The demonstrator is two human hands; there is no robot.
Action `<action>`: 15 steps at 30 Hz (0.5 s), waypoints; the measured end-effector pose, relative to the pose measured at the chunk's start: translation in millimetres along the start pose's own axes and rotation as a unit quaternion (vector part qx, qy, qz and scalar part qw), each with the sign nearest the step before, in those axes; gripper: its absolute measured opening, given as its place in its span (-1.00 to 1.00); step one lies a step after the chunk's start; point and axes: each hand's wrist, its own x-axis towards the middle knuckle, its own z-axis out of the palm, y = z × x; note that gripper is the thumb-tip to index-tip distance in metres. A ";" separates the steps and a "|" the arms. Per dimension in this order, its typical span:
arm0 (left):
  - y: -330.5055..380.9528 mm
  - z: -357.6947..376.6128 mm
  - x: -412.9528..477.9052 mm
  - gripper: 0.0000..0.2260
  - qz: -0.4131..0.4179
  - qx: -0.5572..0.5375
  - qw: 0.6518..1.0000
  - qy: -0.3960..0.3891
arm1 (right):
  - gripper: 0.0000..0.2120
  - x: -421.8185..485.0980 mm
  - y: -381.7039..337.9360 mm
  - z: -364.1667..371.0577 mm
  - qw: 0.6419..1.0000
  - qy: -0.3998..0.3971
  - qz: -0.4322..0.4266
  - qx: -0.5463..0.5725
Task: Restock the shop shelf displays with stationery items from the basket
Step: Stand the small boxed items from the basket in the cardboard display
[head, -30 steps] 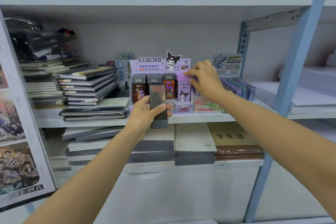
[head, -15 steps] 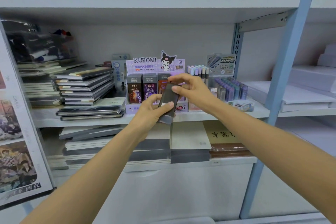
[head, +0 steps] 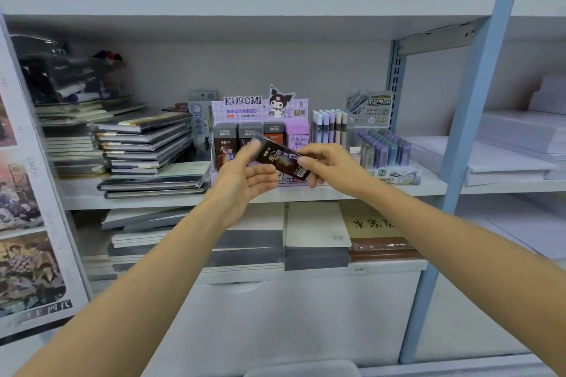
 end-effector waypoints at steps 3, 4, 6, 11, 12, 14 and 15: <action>-7.5 1.1 -0.9 -0.88 0.055 0.138 0.989 0.015 | -0.86 -2.0 -1.4 5.7 0.999 -0.008 0.020 0.026; -9.5 0.0 -1.2 -0.88 0.071 0.161 0.984 0.021 | -0.88 -2.8 -2.3 7.6 0.999 -0.020 0.024 0.021; -12.0 -3.7 -1.5 -0.90 0.107 0.217 0.970 0.028 | -0.85 -2.9 -6.2 9.1 0.999 -0.028 0.018 -0.031; -16.5 -7.7 2.6 -0.89 0.180 0.417 0.891 0.007 | -0.67 6.7 -19.3 12.0 0.997 -0.002 -0.050 -0.059; -18.5 -7.0 3.9 -0.86 0.196 0.452 0.870 0.008 | -0.66 9.7 -21.5 13.1 0.996 -0.011 -0.059 -0.061; -22.7 -7.2 6.2 -0.86 0.225 0.483 0.846 0.025 | -0.72 17.4 -24.9 14.3 0.993 -0.008 -0.071 -0.092; -25.4 -8.9 6.6 -0.85 0.239 0.486 0.840 0.035 | -0.75 21.8 -26.3 13.0 0.993 0.008 -0.069 -0.093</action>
